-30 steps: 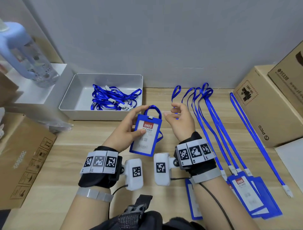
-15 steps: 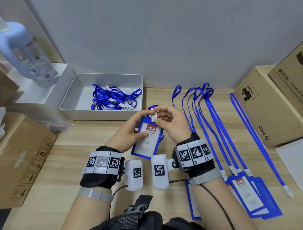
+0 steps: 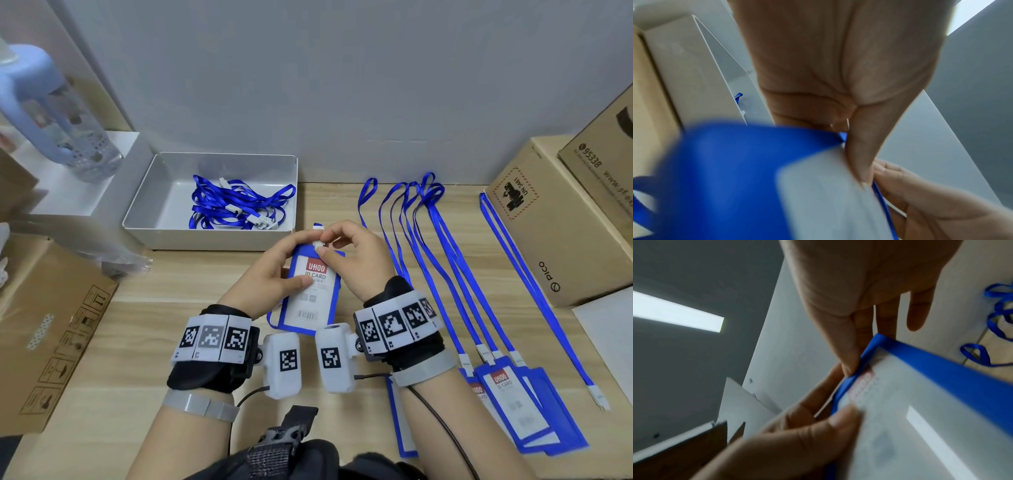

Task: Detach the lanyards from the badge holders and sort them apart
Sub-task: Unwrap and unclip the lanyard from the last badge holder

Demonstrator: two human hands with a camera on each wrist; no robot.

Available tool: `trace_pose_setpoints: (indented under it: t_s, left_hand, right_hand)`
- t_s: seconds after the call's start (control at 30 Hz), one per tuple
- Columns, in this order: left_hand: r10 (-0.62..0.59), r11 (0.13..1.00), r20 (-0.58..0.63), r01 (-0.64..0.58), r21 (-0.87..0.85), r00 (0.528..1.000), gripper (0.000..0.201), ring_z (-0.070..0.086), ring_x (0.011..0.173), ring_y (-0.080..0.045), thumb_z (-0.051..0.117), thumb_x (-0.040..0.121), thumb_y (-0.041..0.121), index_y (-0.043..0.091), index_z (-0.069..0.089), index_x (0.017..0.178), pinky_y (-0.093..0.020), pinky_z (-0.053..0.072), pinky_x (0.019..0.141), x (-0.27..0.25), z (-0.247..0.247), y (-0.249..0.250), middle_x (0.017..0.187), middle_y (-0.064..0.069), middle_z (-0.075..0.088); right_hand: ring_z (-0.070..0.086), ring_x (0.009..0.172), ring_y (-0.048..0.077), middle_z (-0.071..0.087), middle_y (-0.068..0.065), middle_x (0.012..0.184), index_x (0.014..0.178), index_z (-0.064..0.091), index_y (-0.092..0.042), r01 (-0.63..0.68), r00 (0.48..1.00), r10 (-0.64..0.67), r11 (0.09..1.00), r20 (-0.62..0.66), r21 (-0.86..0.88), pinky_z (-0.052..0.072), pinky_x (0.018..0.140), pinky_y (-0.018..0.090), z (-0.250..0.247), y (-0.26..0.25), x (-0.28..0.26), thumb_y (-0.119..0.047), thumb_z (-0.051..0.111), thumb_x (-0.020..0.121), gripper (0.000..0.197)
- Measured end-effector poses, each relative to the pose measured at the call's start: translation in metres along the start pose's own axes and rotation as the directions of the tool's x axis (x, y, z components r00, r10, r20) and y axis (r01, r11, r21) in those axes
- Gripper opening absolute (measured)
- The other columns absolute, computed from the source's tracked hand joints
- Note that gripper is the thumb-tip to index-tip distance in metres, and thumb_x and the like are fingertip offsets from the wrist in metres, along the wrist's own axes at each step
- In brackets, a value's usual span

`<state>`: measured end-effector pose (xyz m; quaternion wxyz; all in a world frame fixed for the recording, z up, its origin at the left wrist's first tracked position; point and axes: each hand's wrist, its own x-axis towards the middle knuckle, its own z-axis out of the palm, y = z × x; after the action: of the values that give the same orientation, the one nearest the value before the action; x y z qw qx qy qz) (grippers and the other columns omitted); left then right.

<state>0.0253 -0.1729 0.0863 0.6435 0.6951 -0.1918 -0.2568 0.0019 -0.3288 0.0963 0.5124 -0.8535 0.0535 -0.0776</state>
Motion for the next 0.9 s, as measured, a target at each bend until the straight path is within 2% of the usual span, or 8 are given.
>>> trace_pose_setpoints:
  t_s: [0.17,0.27,0.37,0.53,0.67,0.77,0.83,0.9]
  left_hand:
    - [-0.015,1.000,-0.002,0.015,-0.005,1.000,0.063,0.058,0.110,-0.016,0.052,0.082,-0.015,0.023,0.043,0.133,-0.025,0.054,0.080,-0.0002,0.0003,-0.0011,0.135,0.005,0.048]
    - [-0.012,1.000,-0.004,0.012,0.018,1.000,0.064,0.059,0.109,-0.013,0.052,0.083,-0.015,0.024,0.042,0.133,-0.024,0.054,0.080,0.0001,0.0010,-0.0006,0.135,0.005,0.047]
    - [-0.008,1.000,-0.002,0.008,0.021,1.000,0.065,0.059,0.109,-0.013,0.052,0.082,-0.015,0.024,0.042,0.133,-0.026,0.054,0.082,0.0008,0.0016,-0.0001,0.135,0.003,0.047]
    - [-0.009,1.000,-0.017,0.009,-0.010,1.000,0.067,0.057,0.110,-0.009,0.053,0.083,-0.014,0.033,0.042,0.130,-0.029,0.053,0.086,0.0025,0.0013,-0.0036,0.139,0.002,0.045]
    - [-0.014,1.000,-0.032,0.014,0.010,0.999,0.068,0.056,0.112,-0.009,0.054,0.083,-0.012,0.031,0.040,0.134,-0.028,0.053,0.084,0.0020,-0.0032,-0.0048,0.138,0.002,0.045]
    - [0.007,1.000,-0.014,-0.006,0.025,1.000,0.068,0.056,0.112,-0.006,0.053,0.082,-0.015,0.032,0.042,0.129,-0.025,0.052,0.086,0.0014,-0.0010,-0.0024,0.137,0.004,0.046]
    - [0.018,0.999,0.005,-0.018,0.041,1.000,0.068,0.056,0.113,-0.007,0.052,0.081,-0.017,0.032,0.042,0.127,-0.025,0.051,0.089,0.0015,0.0009,-0.0001,0.137,0.004,0.048]
    - [0.022,0.998,0.019,-0.023,0.053,1.000,0.068,0.057,0.113,-0.011,0.052,0.081,-0.017,0.032,0.043,0.127,-0.028,0.052,0.090,0.0014,0.0019,0.0019,0.133,0.003,0.051]
  right_hand:
    - [0.052,0.081,0.006,0.055,-0.014,0.089,0.088,0.064,-0.025,0.041,0.997,-0.050,0.986,-0.051,-0.162,0.046,0.088,0.041,0.0002,-0.0016,-0.0018,-0.026,0.067,0.078,0.011]
    - [0.053,0.082,0.007,0.054,-0.014,0.089,0.090,0.065,-0.024,0.041,0.997,-0.051,0.981,-0.049,-0.188,0.045,0.090,0.045,0.0004,-0.0026,-0.0017,-0.027,0.067,0.078,0.013]
    - [0.054,0.084,0.008,0.053,-0.014,0.089,0.085,0.058,-0.026,0.022,0.999,-0.026,0.985,-0.022,-0.170,0.045,0.091,0.046,0.0001,-0.0034,-0.0001,-0.022,0.067,0.078,0.012]
    - [0.055,0.094,0.012,0.048,-0.014,0.090,0.065,0.042,-0.039,0.012,1.000,-0.012,0.993,0.002,-0.120,0.043,0.094,0.048,0.0026,-0.0017,-0.0010,-0.018,0.066,0.079,0.035]
    - [0.051,0.106,0.012,0.048,-0.015,0.097,0.058,0.048,-0.043,-0.018,0.998,0.019,1.000,0.054,-0.019,0.040,0.096,0.052,0.0062,-0.0010,-0.0052,-0.026,0.068,0.077,0.032]
    - [0.053,0.096,0.011,0.052,-0.009,0.095,0.061,0.052,-0.038,-0.064,0.997,0.062,0.996,0.036,0.068,0.044,0.094,0.045,0.0040,-0.0027,-0.0031,-0.024,0.065,0.081,0.028]
    - [0.056,0.086,0.011,0.057,0.000,0.093,0.065,0.054,-0.028,-0.089,0.996,0.085,0.987,0.038,0.135,0.049,0.081,0.032,0.0016,-0.0039,-0.0009,-0.018,0.066,0.080,0.022]
    - [0.058,0.078,0.011,0.060,0.000,0.084,0.070,0.052,-0.022,-0.122,0.992,0.109,0.960,0.066,0.251,0.052,0.068,0.023,-0.0002,-0.0050,-0.0001,-0.012,0.067,0.079,0.020]
